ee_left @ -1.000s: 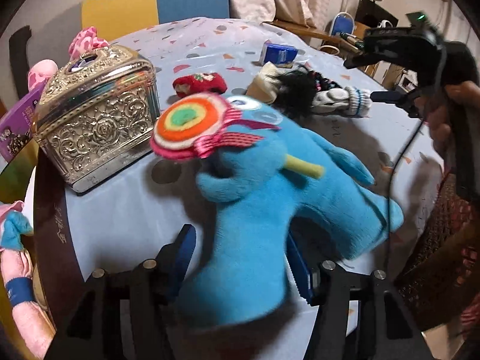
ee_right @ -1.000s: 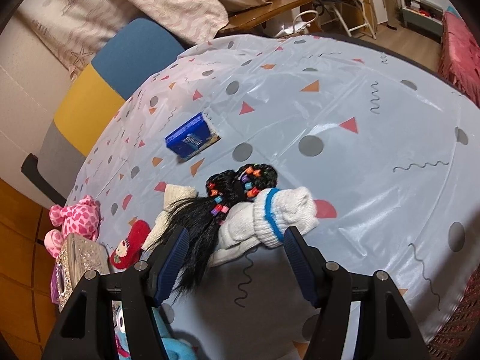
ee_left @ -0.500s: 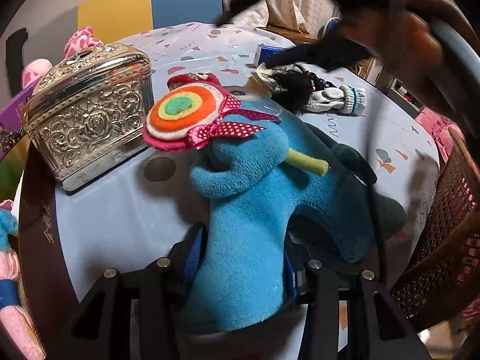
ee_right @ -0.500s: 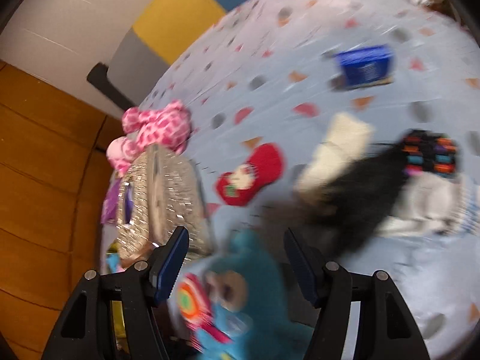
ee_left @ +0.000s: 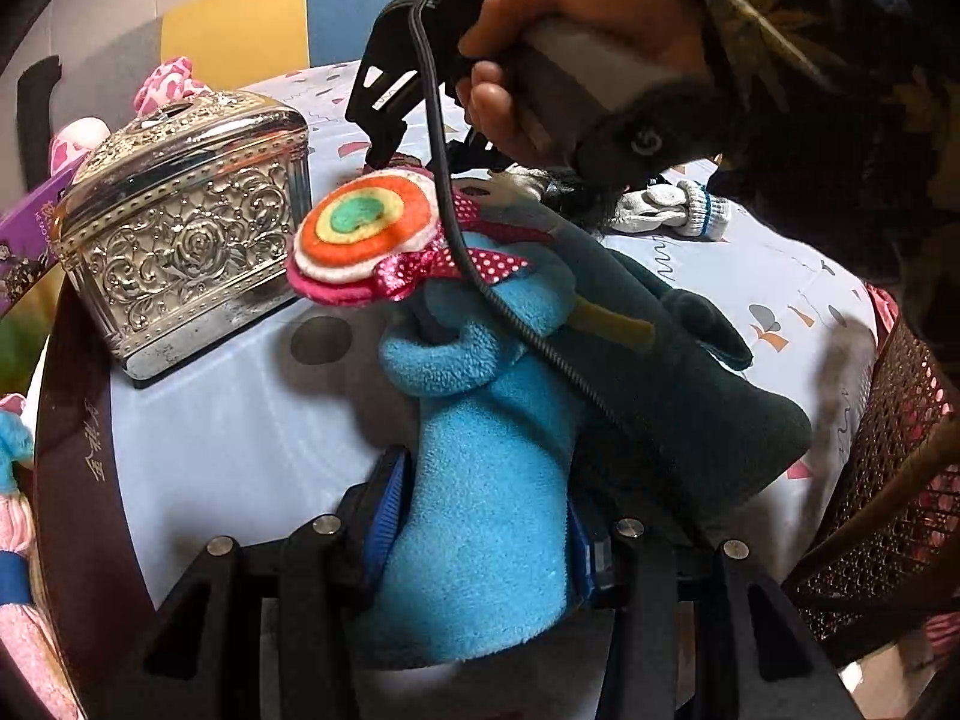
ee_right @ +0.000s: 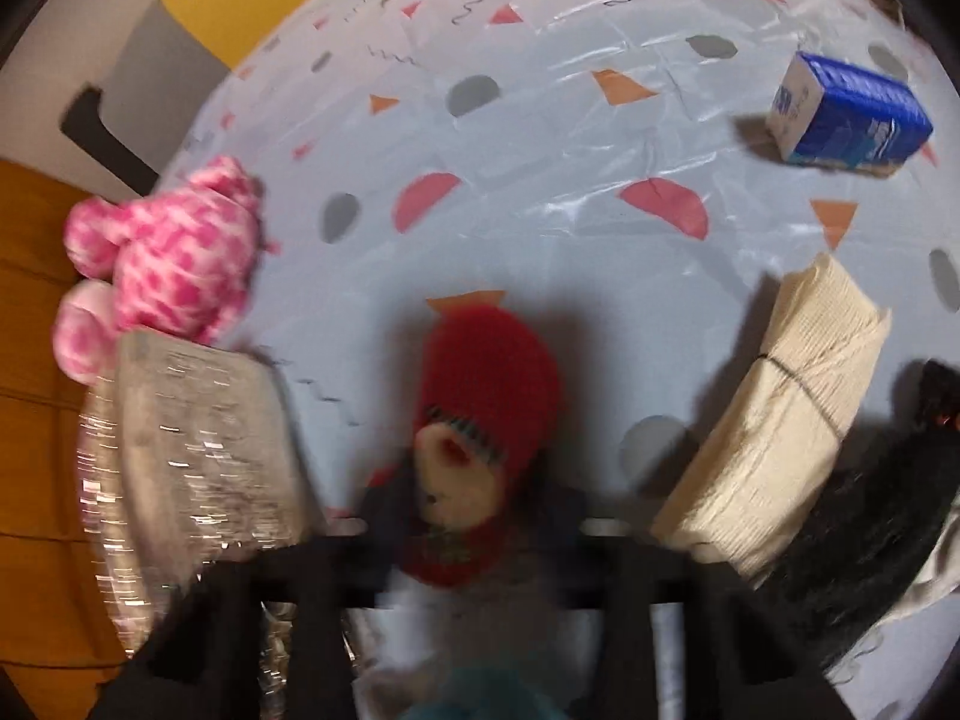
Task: Organize soft objects
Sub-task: 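Grasp the red Santa stocking with the right tool while the left tool holds the blue plush, then lower the blue plush into the gold tray and open the left tool while the right tool holds the stocking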
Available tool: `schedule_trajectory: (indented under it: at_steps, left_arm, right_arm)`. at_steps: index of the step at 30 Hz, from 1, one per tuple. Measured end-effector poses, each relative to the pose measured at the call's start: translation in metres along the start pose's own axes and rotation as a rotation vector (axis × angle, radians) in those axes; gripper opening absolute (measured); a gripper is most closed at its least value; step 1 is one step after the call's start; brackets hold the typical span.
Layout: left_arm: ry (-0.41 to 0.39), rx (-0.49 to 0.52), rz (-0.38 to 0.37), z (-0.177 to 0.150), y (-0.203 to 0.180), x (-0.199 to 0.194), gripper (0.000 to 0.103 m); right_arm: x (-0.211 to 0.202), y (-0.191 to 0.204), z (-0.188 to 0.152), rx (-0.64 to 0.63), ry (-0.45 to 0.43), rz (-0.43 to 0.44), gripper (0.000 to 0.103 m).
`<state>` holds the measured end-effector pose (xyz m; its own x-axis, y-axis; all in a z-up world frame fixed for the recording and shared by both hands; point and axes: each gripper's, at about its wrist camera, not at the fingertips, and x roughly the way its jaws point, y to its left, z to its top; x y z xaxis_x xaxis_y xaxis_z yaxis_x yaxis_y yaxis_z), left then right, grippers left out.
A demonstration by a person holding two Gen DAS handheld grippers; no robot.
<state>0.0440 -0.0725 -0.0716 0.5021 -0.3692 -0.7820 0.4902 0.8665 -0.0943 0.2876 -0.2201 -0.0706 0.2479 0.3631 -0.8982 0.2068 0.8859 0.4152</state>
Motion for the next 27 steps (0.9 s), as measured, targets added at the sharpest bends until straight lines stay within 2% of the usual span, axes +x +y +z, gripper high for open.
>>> schedule_trajectory:
  at_steps: [1,4,7,11,15,20,23,27]
  left_arm:
    - [-0.001,0.002,0.001,0.000,-0.001,0.000,0.047]
    - [-0.002,-0.001,0.001,-0.001,0.000,0.000,0.047]
    - [-0.004,0.001,0.003,-0.001,-0.001,0.000,0.047]
    - [-0.005,0.001,0.003,-0.001,-0.001,0.000,0.047]
    - [-0.004,-0.001,0.007,-0.001,-0.002,0.001,0.047]
    - [-0.001,0.000,0.019,0.001,-0.004,0.002,0.045]
    - [-0.001,0.012,0.032,0.001,-0.008,-0.001,0.044]
    - [-0.015,0.021,0.040,0.002,-0.009,-0.008,0.043]
  right_arm:
    - [-0.002,0.002,-0.001,-0.021,-0.009,0.007,0.020]
    - [-0.020,0.013,-0.011,-0.141,-0.054,-0.053,0.019]
    - [-0.056,0.012,-0.030,-0.249,-0.105,-0.056,0.019]
    - [-0.092,-0.009,-0.057,-0.280,-0.113,-0.037,0.019]
    - [-0.116,-0.041,-0.090,-0.283,-0.091,-0.108,0.019]
    - [-0.104,-0.068,-0.119,-0.254,-0.003,-0.223,0.019]
    - [-0.081,-0.077,-0.125,-0.197,0.065,-0.242,0.019]
    - [-0.077,-0.073,-0.120,-0.172,0.042,-0.238,0.020]
